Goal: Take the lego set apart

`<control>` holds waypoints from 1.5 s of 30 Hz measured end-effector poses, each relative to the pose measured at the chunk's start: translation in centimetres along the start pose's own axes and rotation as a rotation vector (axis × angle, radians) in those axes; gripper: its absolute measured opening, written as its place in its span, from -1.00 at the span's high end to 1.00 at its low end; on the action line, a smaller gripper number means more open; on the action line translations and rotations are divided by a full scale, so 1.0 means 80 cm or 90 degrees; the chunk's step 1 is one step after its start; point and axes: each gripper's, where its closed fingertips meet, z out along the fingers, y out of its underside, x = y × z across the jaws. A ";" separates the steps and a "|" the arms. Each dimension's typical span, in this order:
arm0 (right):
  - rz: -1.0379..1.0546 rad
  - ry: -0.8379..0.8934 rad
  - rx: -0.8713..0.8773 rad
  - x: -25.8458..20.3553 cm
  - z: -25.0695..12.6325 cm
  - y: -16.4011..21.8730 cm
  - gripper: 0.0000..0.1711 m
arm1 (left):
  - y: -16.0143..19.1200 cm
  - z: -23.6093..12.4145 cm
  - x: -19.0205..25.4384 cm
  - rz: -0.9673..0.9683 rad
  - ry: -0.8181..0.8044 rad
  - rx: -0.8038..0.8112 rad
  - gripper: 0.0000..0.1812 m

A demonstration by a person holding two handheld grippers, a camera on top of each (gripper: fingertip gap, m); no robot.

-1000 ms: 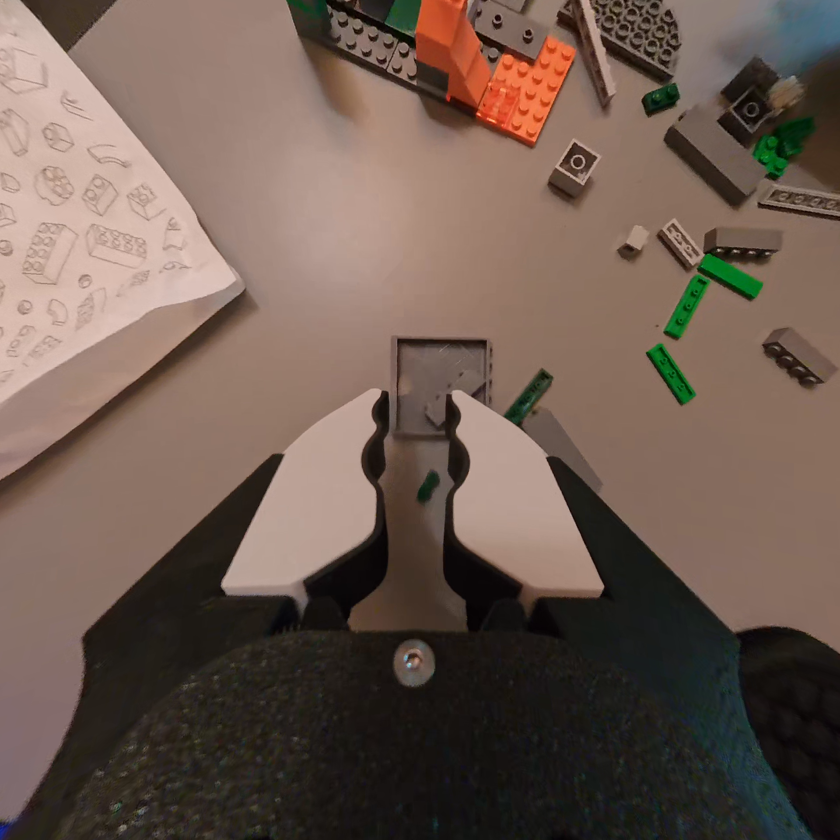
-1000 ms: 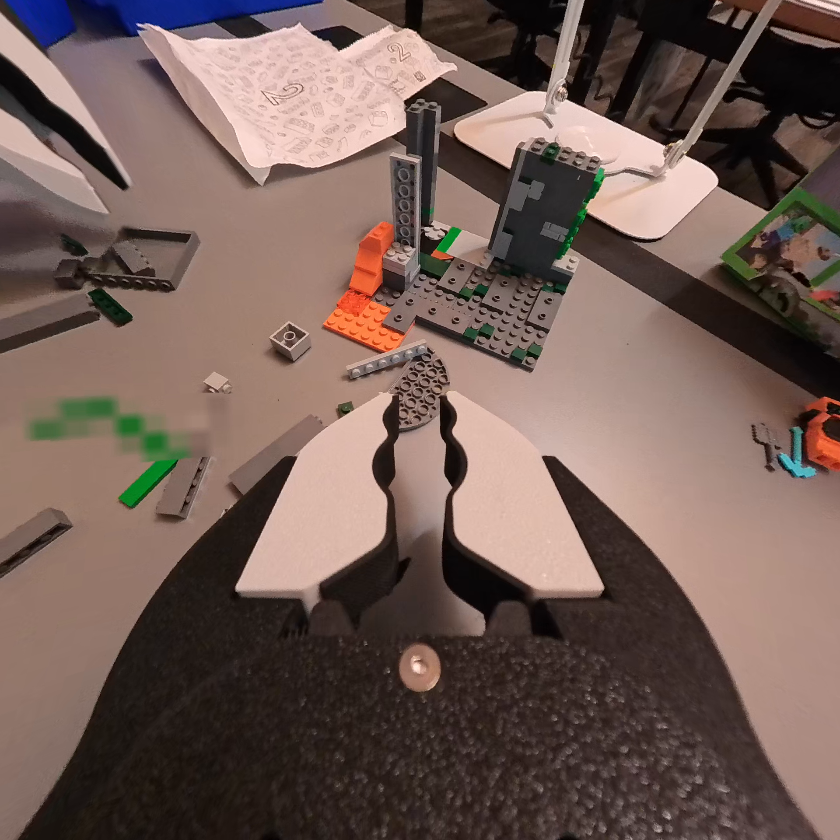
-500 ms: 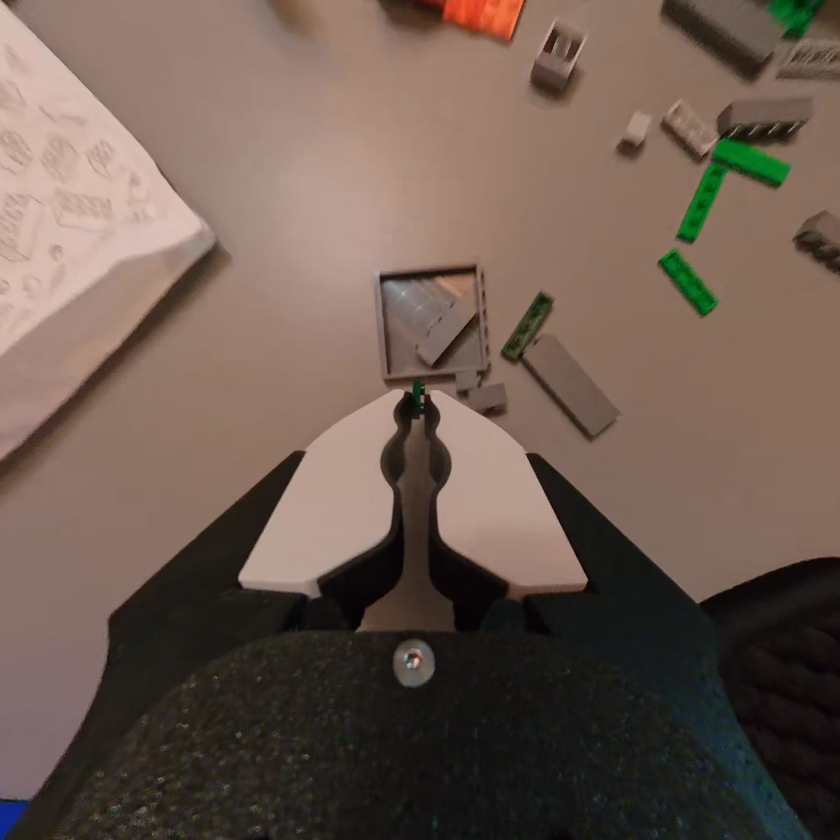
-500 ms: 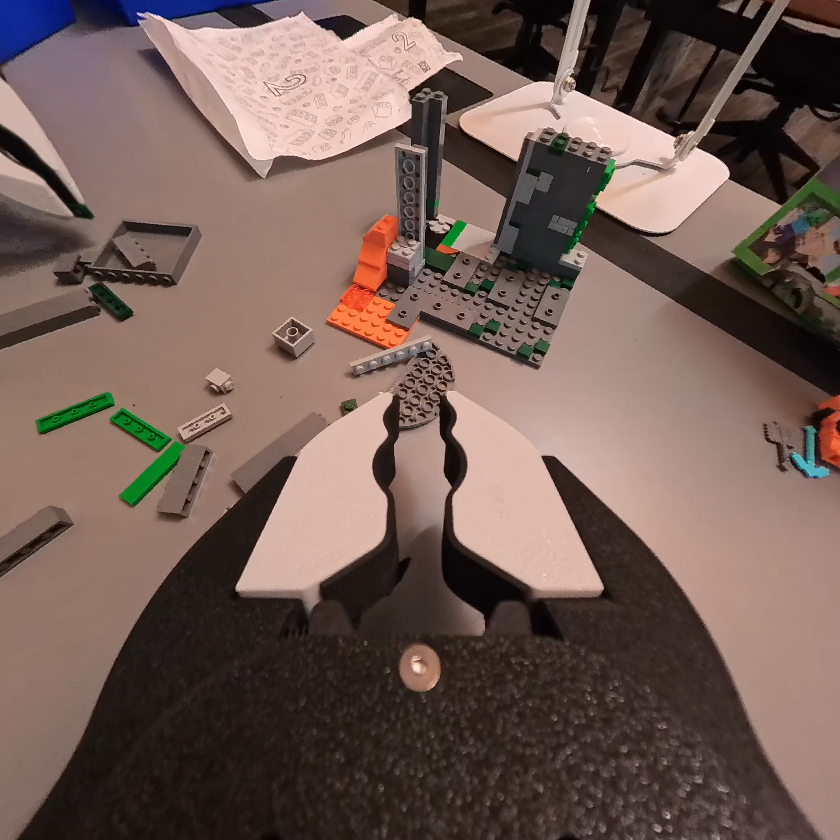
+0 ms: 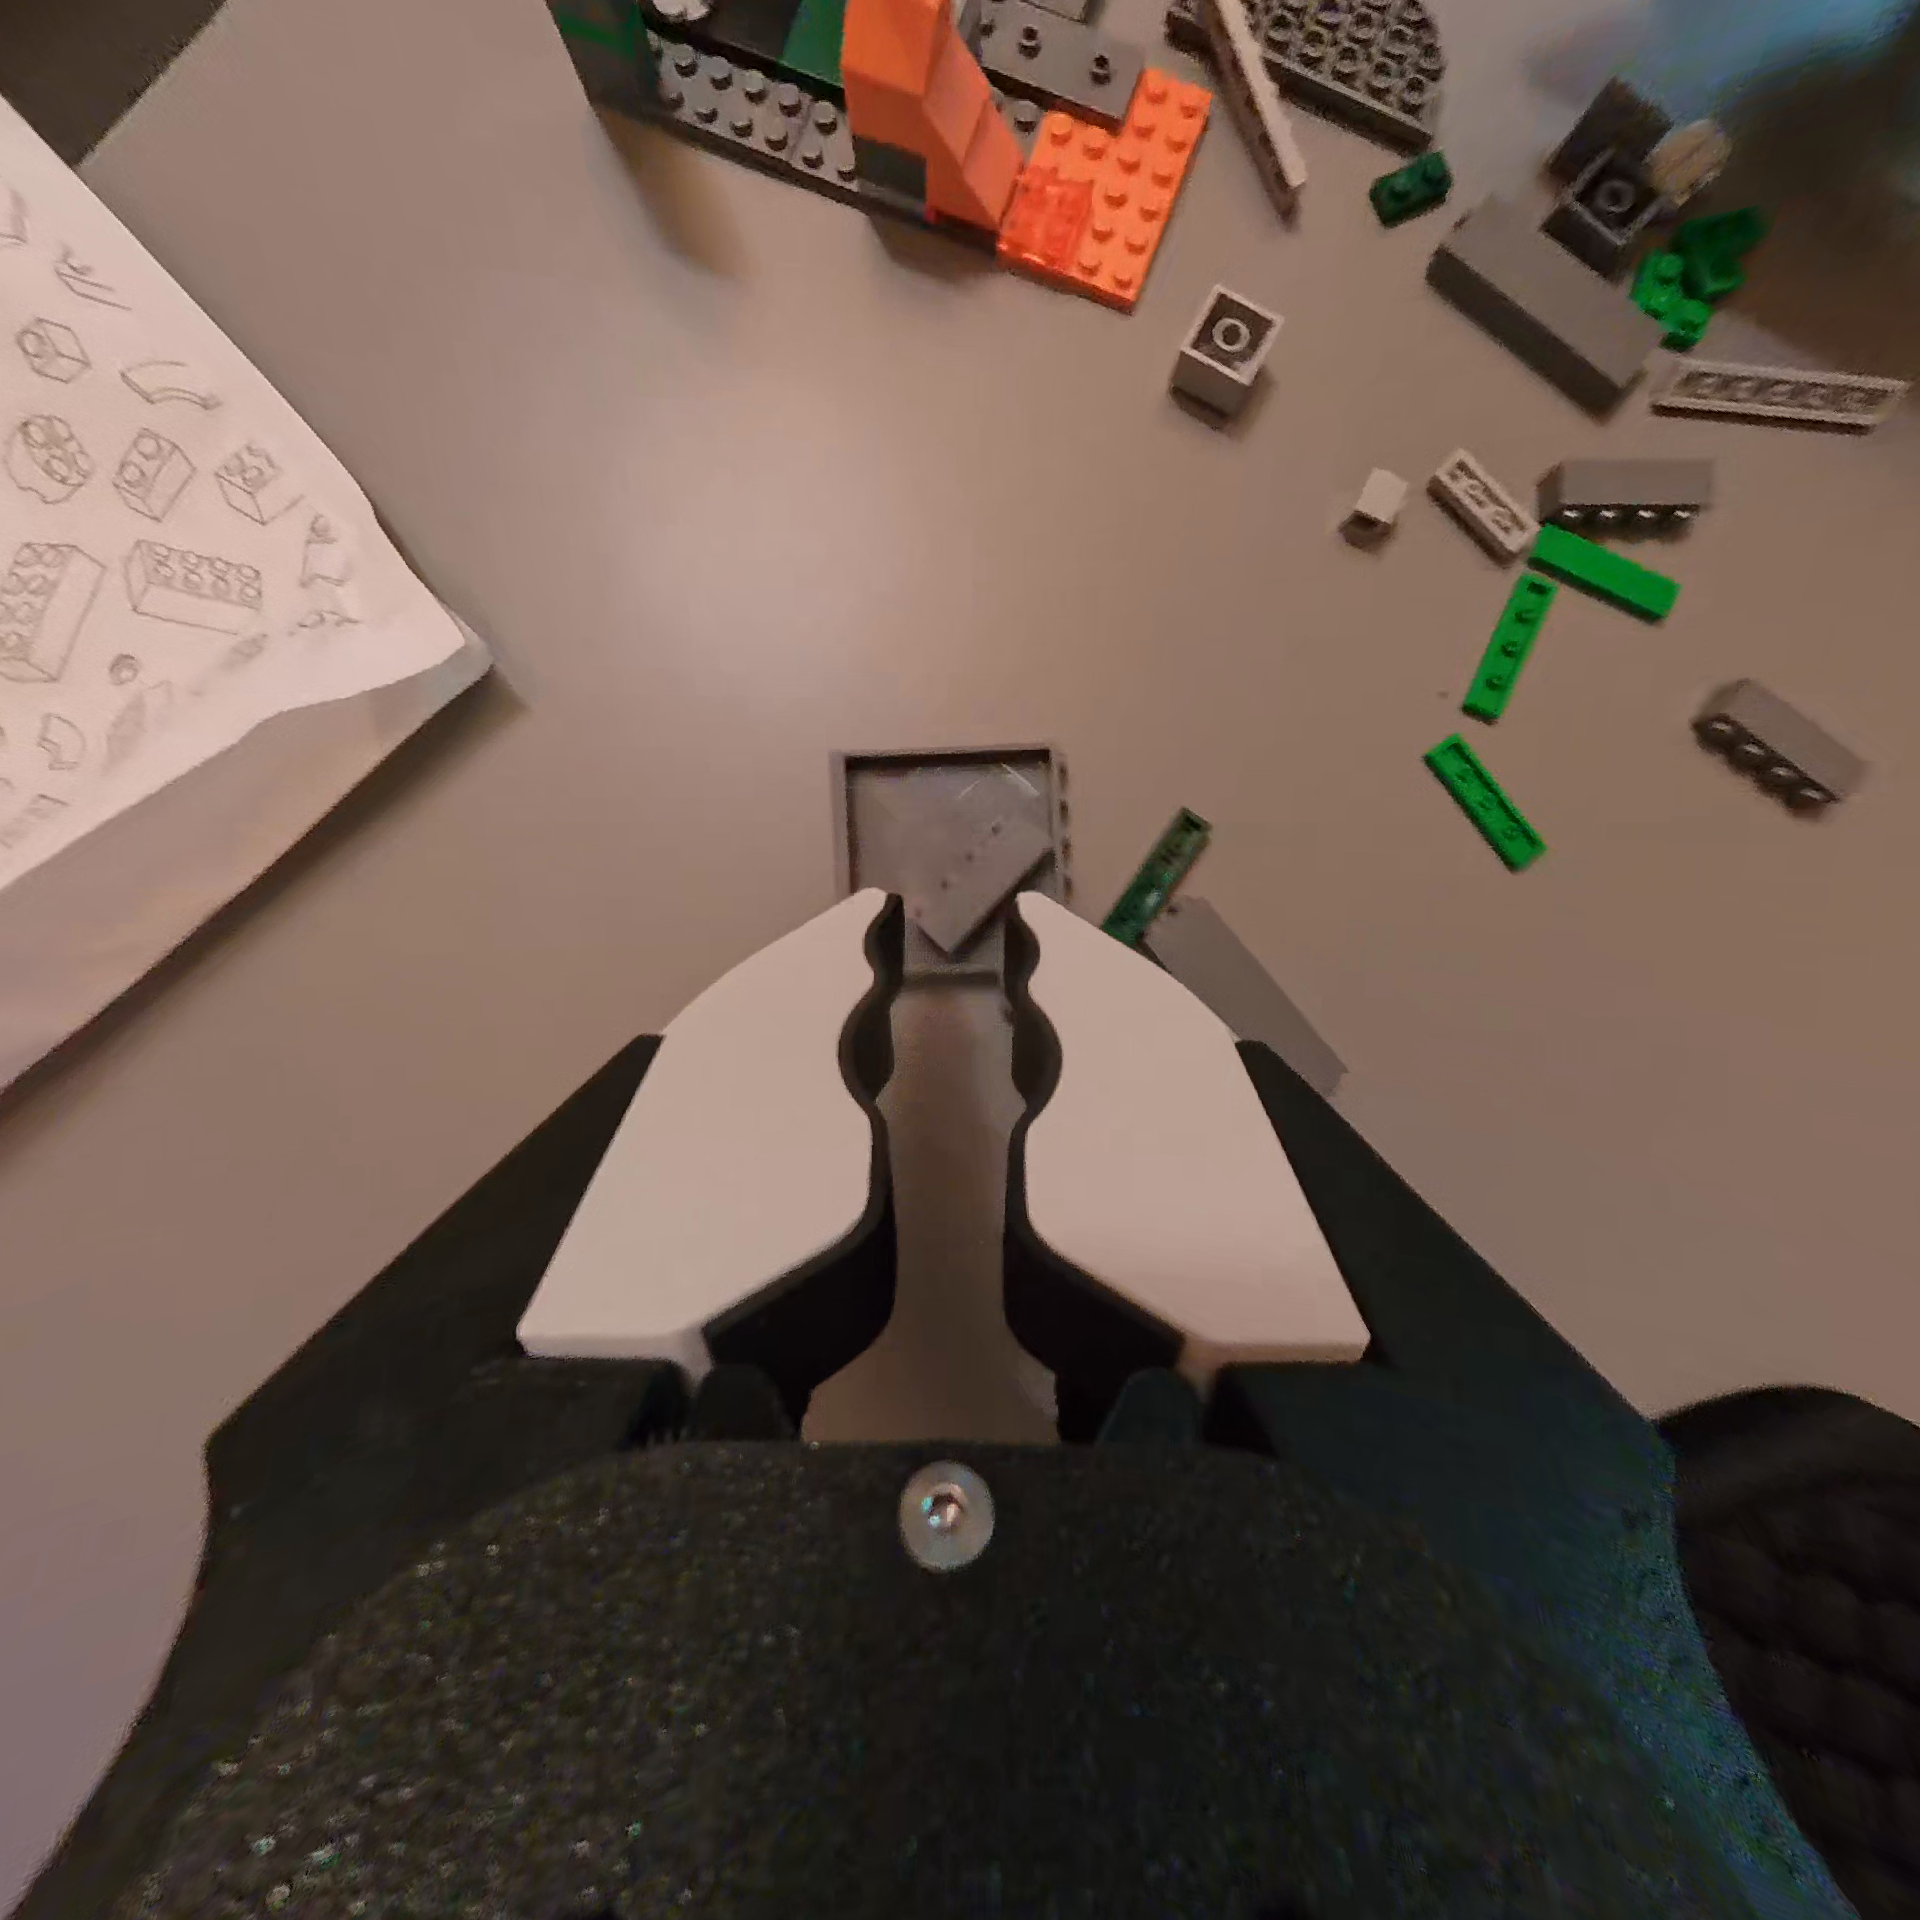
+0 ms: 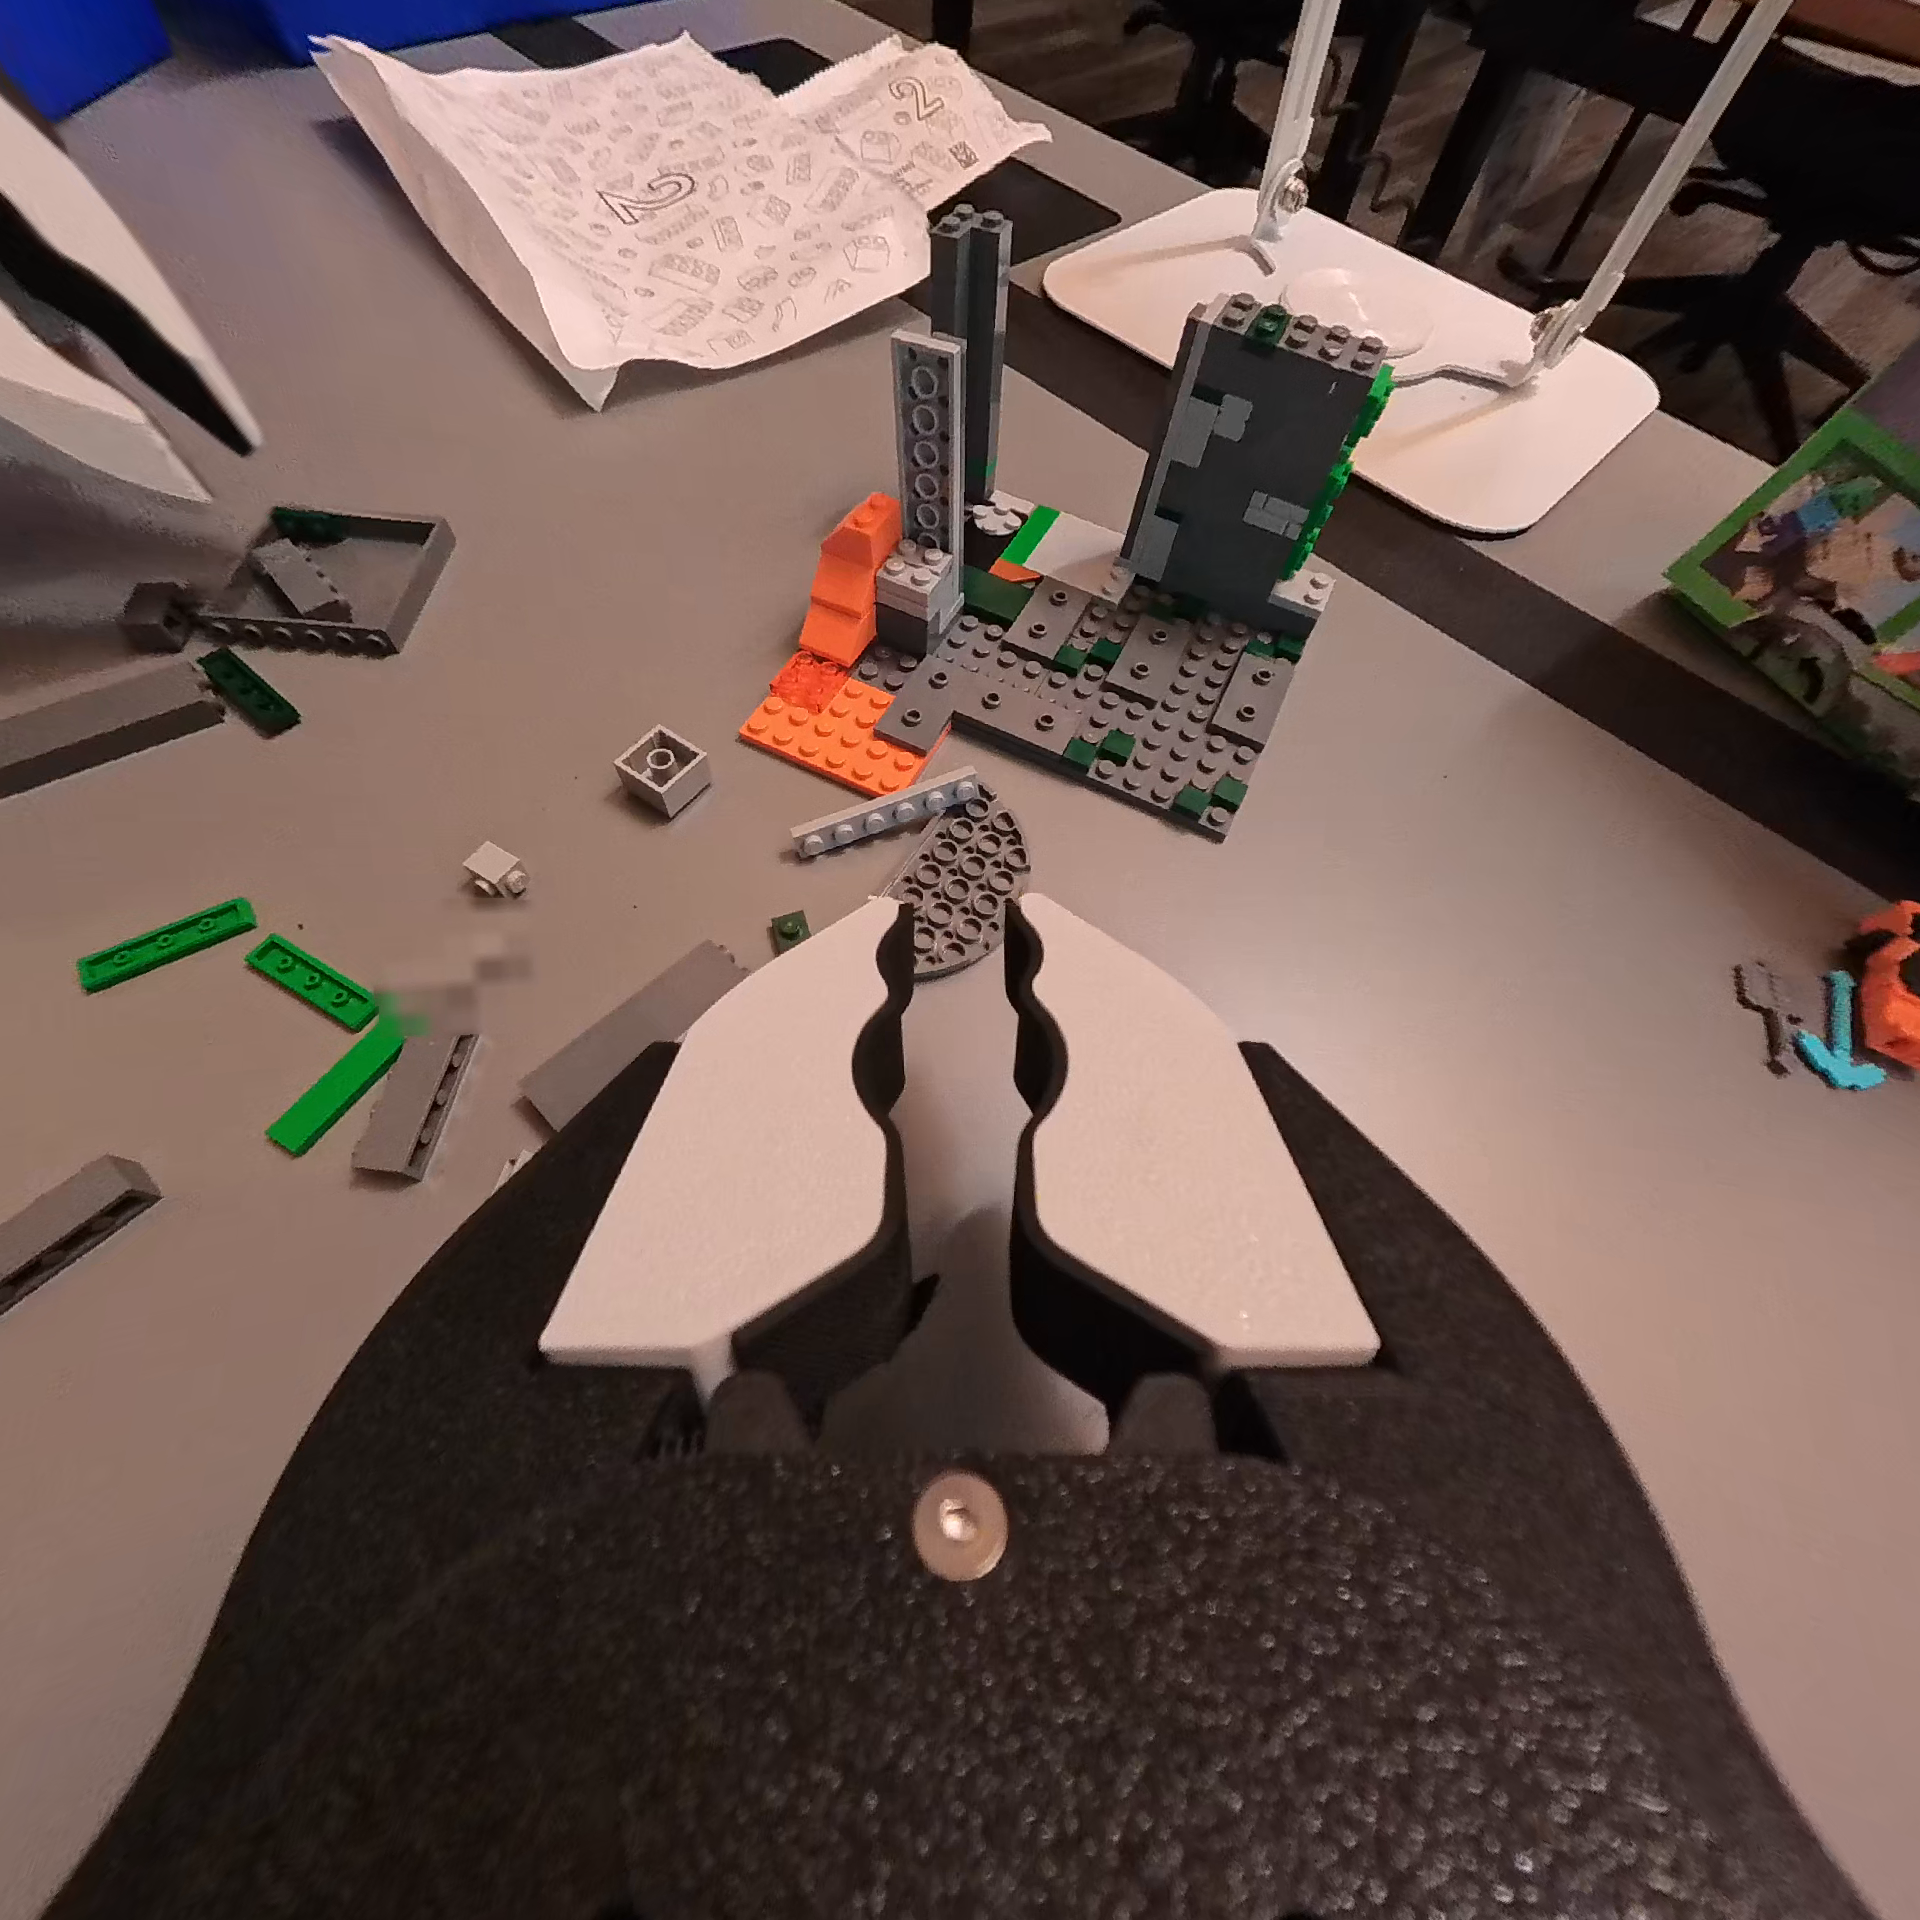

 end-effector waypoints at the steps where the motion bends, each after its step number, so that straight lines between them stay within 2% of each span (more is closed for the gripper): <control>1: -0.002 0.000 -0.001 -0.001 0.000 0.001 0.81 | 0.004 -0.004 0.006 -0.003 0.008 -0.001 0.80; 6: -0.004 -0.001 -0.003 -0.002 0.001 0.001 0.81 | 0.029 0.003 0.028 -0.037 0.027 -0.008 0.69; 9: -0.004 0.000 -0.004 -0.002 0.001 0.002 0.81 | 0.045 0.016 0.022 -0.029 -0.015 -0.032 0.68; 10: -0.003 0.000 -0.004 -0.002 0.001 0.002 0.81 | 0.040 0.016 0.024 -0.027 -0.011 -0.013 0.81; 14: -0.003 0.000 -0.004 -0.002 0.000 0.002 0.81 | 0.037 0.010 0.017 0.011 -0.046 -0.016 0.82; 20: 0.002 0.000 0.000 -0.001 -0.001 0.000 0.81 | -0.005 -0.012 0.007 0.000 -0.038 0.038 0.82; 28: 0.001 0.002 0.000 0.000 -0.002 0.000 0.81 | -0.022 0.019 -0.013 -0.035 -0.040 0.034 0.82; 33: -0.010 -0.033 0.014 -0.010 -0.005 -0.005 0.81 | -0.021 0.020 -0.010 -0.042 -0.037 0.046 0.64; 39: -0.096 -0.159 -0.091 -0.046 -0.020 0.017 0.74 | -0.004 0.008 0.007 -0.025 -0.030 0.047 0.63; 45: -0.157 -0.178 -0.184 -0.054 -0.010 0.042 0.49 | 0.022 0.007 0.013 -0.013 -0.032 0.026 0.63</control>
